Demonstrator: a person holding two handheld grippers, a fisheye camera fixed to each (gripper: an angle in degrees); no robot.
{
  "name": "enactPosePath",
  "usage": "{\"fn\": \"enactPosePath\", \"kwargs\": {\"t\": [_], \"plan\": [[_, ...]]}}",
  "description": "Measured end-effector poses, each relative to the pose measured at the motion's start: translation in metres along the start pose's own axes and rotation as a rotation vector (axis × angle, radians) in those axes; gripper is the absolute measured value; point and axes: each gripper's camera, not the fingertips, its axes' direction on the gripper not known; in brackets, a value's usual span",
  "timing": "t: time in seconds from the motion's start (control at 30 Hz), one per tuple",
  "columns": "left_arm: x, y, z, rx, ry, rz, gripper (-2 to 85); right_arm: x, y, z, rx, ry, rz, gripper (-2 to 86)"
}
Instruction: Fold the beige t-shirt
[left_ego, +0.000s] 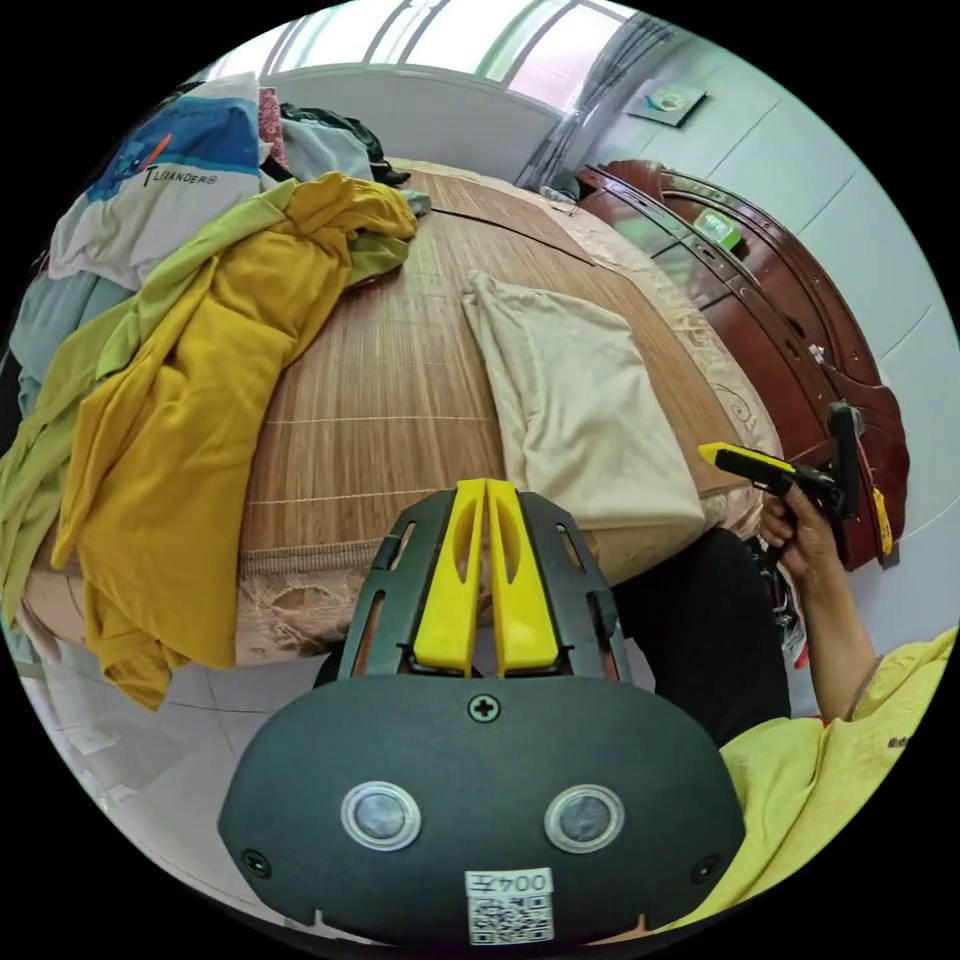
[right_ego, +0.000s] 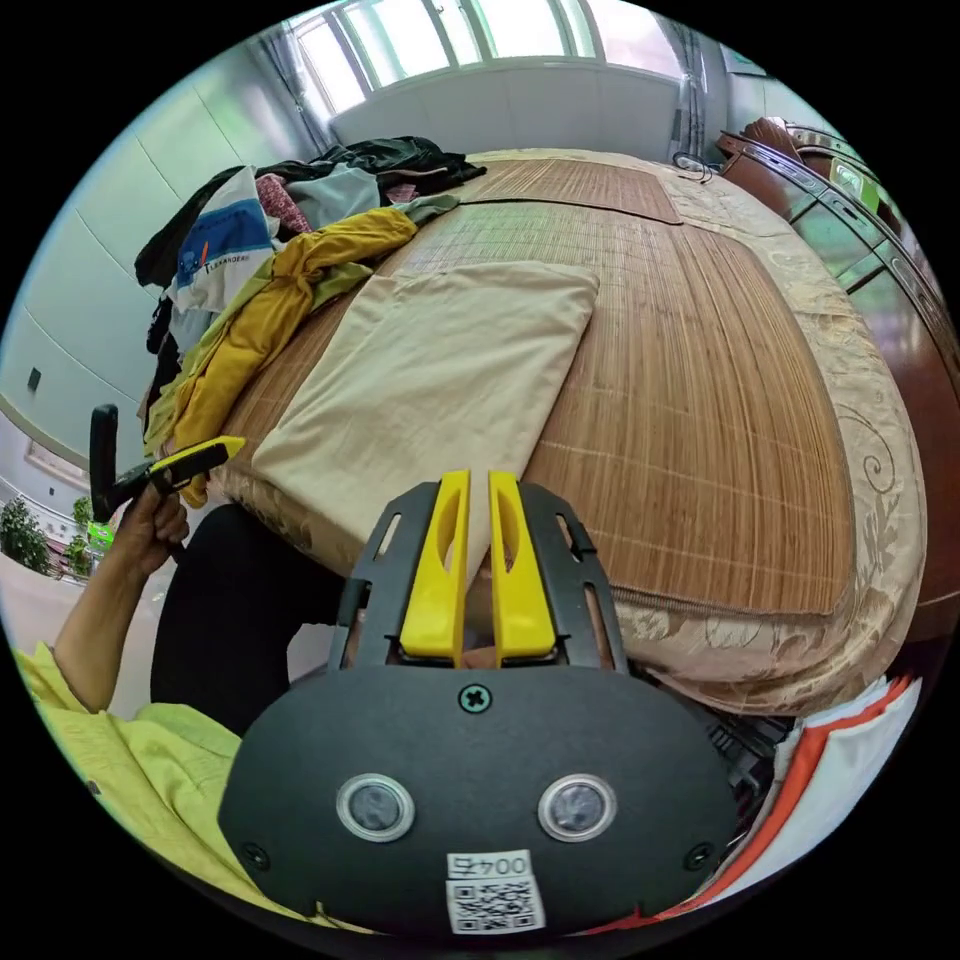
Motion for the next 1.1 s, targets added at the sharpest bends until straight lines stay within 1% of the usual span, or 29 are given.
{"fn": "enactPosePath", "kwargs": {"t": [0.1, 0.13, 0.2, 0.27, 0.43, 0.57, 0.63, 0.7, 0.77, 0.87, 0.9, 0.93, 0.97, 1.0, 1.1], "plan": [[0.008, 0.000, 0.023, -0.067, -0.130, 0.033, 0.2, -0.029, 0.019, 0.025, -0.057, 0.097, -0.039, 0.4], [0.009, 0.000, 0.023, -0.061, -0.131, 0.037, 0.2, -0.036, 0.023, 0.036, -0.093, 0.129, -0.052, -0.1], [0.012, -0.006, 0.028, -0.073, -0.143, 0.061, 0.2, -0.043, 0.027, 0.040, -0.077, 0.149, -0.052, -0.4], [0.013, -0.008, 0.030, -0.070, -0.148, 0.076, 0.2, -0.048, 0.026, 0.041, -0.102, 0.164, -0.075, -0.6], [0.004, -0.015, 0.031, -0.073, -0.142, 0.076, 0.4, -0.054, 0.030, 0.039, -0.102, 0.200, -0.111, -0.6], [-0.022, -0.023, 0.027, -0.080, -0.070, 0.042, 1.0, -0.062, 0.040, 0.031, -0.051, 0.283, -0.161, -0.4], [-0.035, -0.026, 0.025, -0.080, -0.036, 0.022, 1.6, -0.056, 0.042, 0.024, -0.035, 0.274, -0.145, -0.1], [-0.053, -0.030, 0.020, -0.078, 0.034, 0.009, 4.1, -0.042, 0.041, 0.012, -0.026, 0.224, -0.114, 0.7], [-0.065, -0.034, 0.016, -0.063, 0.140, -0.009, 7.7, -0.017, 0.038, -0.013, -0.018, 0.083, -0.071, 5.9], [-0.081, -0.044, 0.004, -0.068, 0.165, -0.009, 12.3, 0.019, 0.041, -0.059, 0.057, -0.091, -0.015, 9.3], [-0.089, -0.047, 0.000, -0.065, 0.199, -0.012, 13.1, 0.028, 0.043, -0.067, 0.076, -0.123, 0.005, 9.6], [-0.094, -0.047, -0.001, -0.068, 0.231, -0.014, 13.5, 0.051, 0.047, -0.081, 0.106, -0.203, 0.055, 10.4], [-0.106, -0.049, 0.000, -0.083, 0.316, -0.026, 13.8, 0.077, 0.053, -0.091, 0.137, -0.302, 0.118, 11.1], [-0.118, -0.050, 0.002, -0.095, 0.393, -0.043, 14.1, 0.089, 0.056, -0.094, 0.150, -0.343, 0.142, 11.4], [-0.140, -0.053, 0.007, -0.090, 0.492, -0.072, 14.5, 0.140, 0.068, -0.102, 0.170, -0.514, 0.233, 12.7]]}}
